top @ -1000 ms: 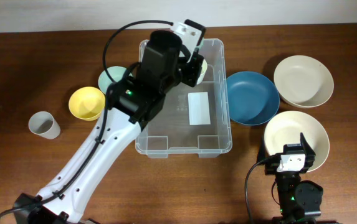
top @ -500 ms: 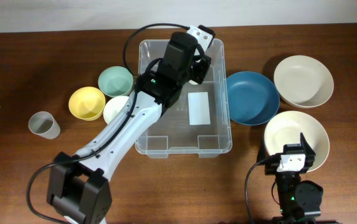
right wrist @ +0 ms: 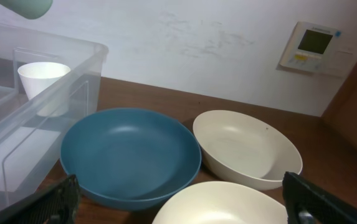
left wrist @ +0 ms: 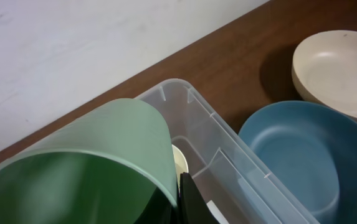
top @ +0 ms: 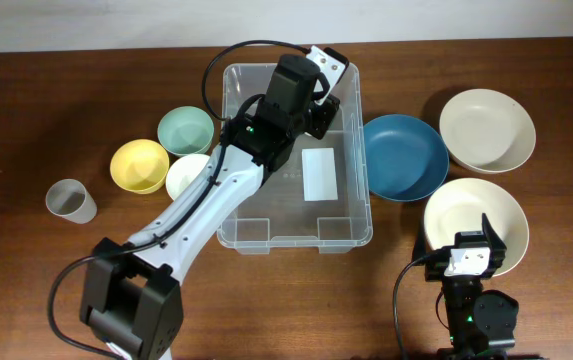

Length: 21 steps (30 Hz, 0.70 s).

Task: Pack container
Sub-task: 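Carry the mint-green cup over the container's back area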

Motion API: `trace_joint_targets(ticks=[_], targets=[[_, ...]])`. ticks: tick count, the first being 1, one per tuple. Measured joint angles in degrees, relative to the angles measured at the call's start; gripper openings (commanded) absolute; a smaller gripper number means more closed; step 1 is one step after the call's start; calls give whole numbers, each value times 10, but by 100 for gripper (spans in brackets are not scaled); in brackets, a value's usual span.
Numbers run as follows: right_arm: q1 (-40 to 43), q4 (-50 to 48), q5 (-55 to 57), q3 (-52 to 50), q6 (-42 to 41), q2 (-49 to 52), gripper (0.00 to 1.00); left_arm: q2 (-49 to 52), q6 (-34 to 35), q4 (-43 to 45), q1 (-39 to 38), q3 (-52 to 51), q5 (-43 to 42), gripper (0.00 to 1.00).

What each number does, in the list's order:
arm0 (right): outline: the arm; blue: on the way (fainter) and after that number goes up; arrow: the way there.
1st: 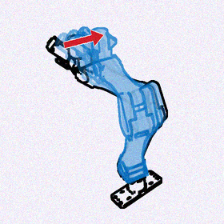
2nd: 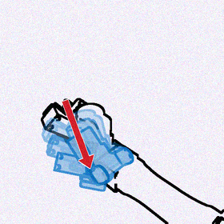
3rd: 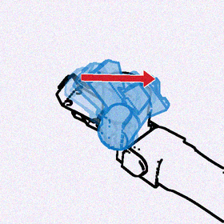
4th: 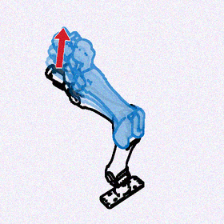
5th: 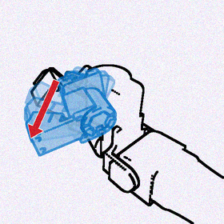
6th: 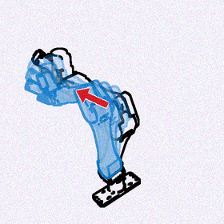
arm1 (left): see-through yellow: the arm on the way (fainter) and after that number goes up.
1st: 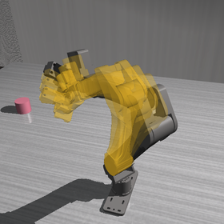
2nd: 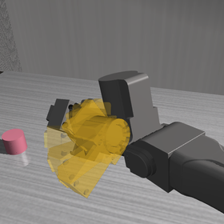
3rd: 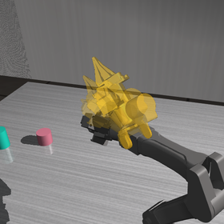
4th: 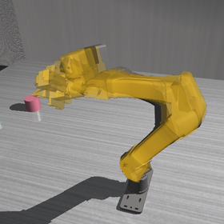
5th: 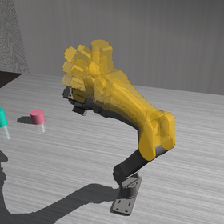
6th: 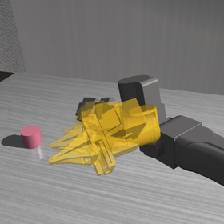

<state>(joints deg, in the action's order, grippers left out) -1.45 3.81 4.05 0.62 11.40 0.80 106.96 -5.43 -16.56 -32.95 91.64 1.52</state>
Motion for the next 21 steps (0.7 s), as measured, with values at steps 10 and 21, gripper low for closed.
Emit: trace_joint_targets(ticks=[10, 21], targets=[[0, 0, 0, 0, 0, 0, 99, 23, -10, 2, 0, 0, 1, 1], [0, 0, 0, 0, 0, 0, 99, 23, -22, 36, 0, 0, 9, 1]])
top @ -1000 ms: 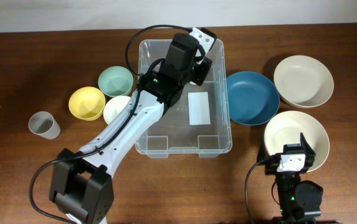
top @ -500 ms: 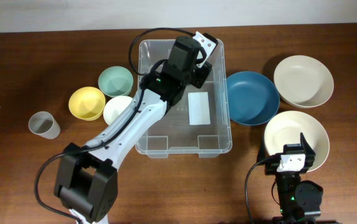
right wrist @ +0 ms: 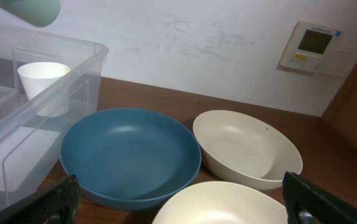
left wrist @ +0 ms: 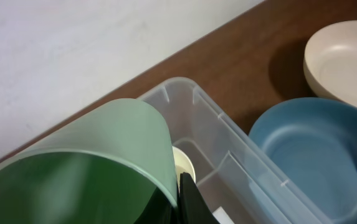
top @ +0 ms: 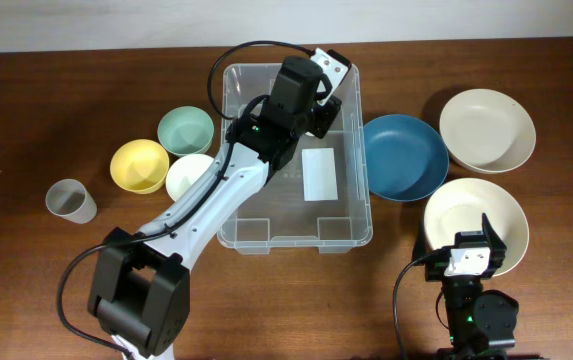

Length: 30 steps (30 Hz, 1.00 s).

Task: Pack container
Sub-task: 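Carry the mint-green cup over the container's back area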

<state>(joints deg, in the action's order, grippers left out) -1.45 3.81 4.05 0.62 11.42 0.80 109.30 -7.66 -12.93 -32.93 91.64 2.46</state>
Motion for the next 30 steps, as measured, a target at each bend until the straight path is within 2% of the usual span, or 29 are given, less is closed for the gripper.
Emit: trace_joint_targets(ticks=[7, 13, 30], targets=[[0, 0, 0, 0, 0, 0, 99, 24, -14, 63, 1, 0, 22, 1], [0, 0, 0, 0, 0, 0, 99, 57, -16, 71, 15, 0, 37, 1], [0, 0, 0, 0, 0, 0, 99, 61, -16, -32, 26, 0, 34, 1]])
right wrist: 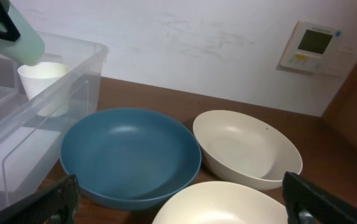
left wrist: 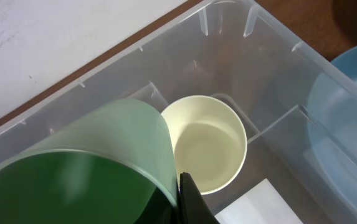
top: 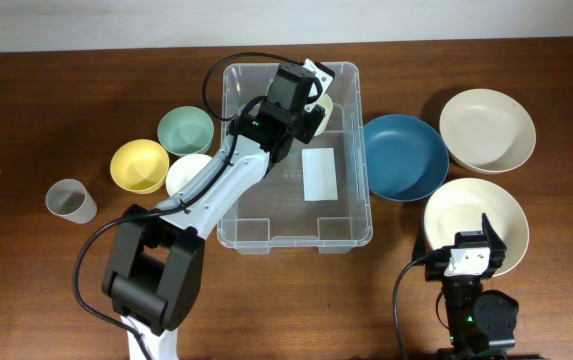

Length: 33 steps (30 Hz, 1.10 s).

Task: Pack container

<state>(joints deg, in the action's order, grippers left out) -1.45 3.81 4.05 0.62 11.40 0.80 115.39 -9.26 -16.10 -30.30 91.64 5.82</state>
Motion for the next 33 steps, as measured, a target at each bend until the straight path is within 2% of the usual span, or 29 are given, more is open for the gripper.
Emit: trace_joint_targets(ticks=[5, 10, 16, 24, 28, 33], targets=[[0, 0, 0, 0, 0, 0, 99, -3, 0, -11, 0, 1, -5, 1], [0, 0, 0, 0, 0, 0, 99, -6, 0, -58, 2, 37, -9, 0], [0, 0, 0, 0, 0, 0, 99, -9, 3, -120, 38, 167, -13, 1], [0, 0, 0, 0, 0, 0, 99, -30, 13, -182, 149, 381, -24, 1], [0, 0, 0, 0, 0, 0, 99, -47, 1, -172, 177, 439, -27, 1], [0, 0, 0, 0, 0, 0, 99, -55, -8, -136, 179, 451, -34, 1]])
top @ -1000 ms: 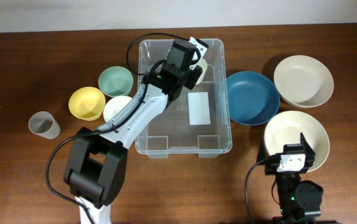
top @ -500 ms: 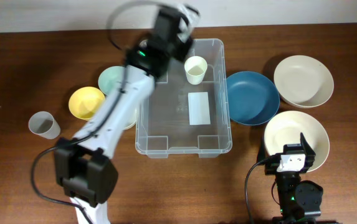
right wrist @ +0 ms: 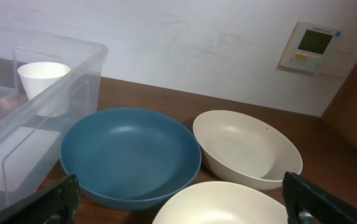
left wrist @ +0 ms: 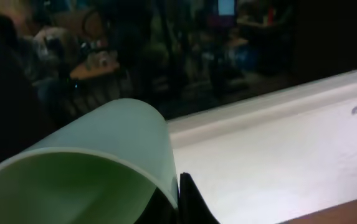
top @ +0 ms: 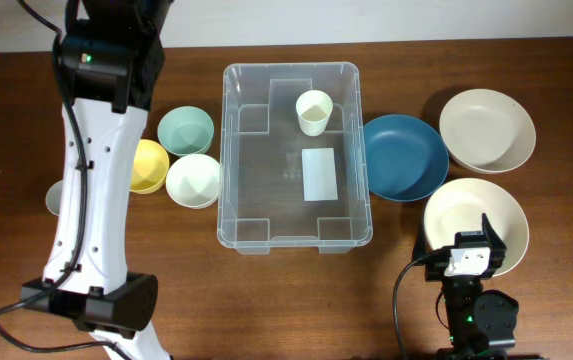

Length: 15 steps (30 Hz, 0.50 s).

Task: Pack container

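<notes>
The clear plastic container (top: 229,150) stands mid-table with a cream cup (top: 312,111) upright in its back compartment, also seen in the right wrist view (right wrist: 41,78). My left arm (top: 101,60) rises at the far left, its gripper beyond the overhead frame. In the left wrist view my left gripper (left wrist: 177,202) is shut on the wall of a pale green cup (left wrist: 91,168), facing a white wall and a dark window. My right gripper (right wrist: 184,205) stands open at the front right over a cream bowl (right wrist: 228,205).
A blue bowl (top: 403,155) lies right of the container, with two cream bowls (top: 486,130) (top: 476,215) beyond it. Green (top: 186,130), yellow (top: 151,165) and white (top: 193,180) bowls sit left of it. A grey cup (top: 54,197) is partly hidden by my left arm.
My left gripper was low over the container's back compartment beside the cream cup. Now the arm stands high at the far left, still holding the green cup. The right arm has not moved.
My left gripper held the green cup above the container's back right corner at the first two moments. Then it was down inside the back compartment beside the cream cup. Now it is raised far to the left, the green cup still in it.
</notes>
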Motion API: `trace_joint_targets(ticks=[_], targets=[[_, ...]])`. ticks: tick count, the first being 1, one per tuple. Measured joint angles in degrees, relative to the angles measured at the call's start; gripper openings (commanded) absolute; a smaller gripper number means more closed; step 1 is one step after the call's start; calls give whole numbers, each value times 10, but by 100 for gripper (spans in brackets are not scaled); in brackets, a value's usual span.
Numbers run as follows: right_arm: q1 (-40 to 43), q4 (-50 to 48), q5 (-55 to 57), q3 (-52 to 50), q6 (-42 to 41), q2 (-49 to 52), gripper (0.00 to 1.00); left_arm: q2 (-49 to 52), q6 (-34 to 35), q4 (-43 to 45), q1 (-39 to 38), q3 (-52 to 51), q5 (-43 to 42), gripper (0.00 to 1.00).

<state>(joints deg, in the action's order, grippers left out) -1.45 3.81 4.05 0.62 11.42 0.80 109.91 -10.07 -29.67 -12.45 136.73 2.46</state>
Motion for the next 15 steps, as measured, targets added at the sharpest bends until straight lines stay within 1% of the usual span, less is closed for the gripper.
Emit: trace_joint_targets(ticks=[3, 7, 10, 12, 15], targets=[[0, 0, 0, 0, 0, 0, 99, 5, -3, 26, -1, 0, -3, 1], [0, 0, 0, 0, 0, 0, 99, 19, -12, 94, -1, 0, -5, 1], [0, 0, 0, 0, 0, 0, 99, 33, -15, 115, -1, 0, -6, 1], [0, 0, 0, 0, 0, 0, 99, 43, -16, 96, -1, 0, -6, 1], [0, 0, 0, 0, 0, 0, 99, 59, -15, 30, -5, -1, -6, 1]])
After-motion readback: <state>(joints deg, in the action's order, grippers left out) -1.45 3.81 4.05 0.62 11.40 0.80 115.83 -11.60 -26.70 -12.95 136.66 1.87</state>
